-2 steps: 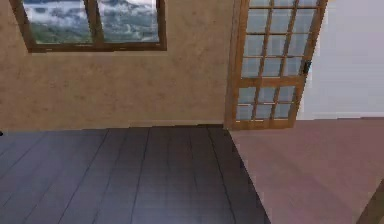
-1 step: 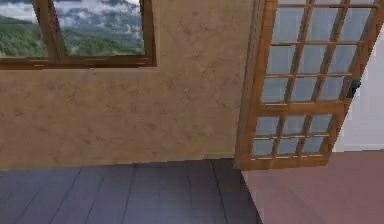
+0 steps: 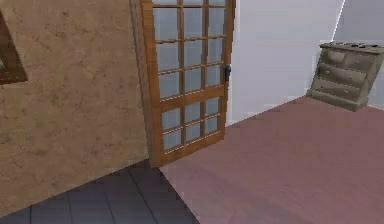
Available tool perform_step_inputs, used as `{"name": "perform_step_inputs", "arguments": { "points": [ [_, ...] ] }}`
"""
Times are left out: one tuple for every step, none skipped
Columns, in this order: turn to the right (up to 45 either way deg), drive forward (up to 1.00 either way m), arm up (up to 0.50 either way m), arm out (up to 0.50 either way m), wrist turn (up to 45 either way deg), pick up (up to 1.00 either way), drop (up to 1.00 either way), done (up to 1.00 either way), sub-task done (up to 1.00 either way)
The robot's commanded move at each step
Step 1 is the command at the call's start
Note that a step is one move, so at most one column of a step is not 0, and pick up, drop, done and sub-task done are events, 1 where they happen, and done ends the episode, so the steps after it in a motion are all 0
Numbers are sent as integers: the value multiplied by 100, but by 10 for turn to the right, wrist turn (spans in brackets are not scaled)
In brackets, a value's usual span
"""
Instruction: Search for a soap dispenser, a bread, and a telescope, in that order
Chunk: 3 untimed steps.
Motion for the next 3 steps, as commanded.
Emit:
{"name": "perform_step_inputs", "arguments": {
  "points": [
    [0, 60, 0, 0, 0, 0, 0, 0, 0],
    [450, 0, 0, 0, 0, 0, 0, 0, 0],
    [60, 0, 0, 0, 0, 0, 0, 0, 0]
  ]
}}
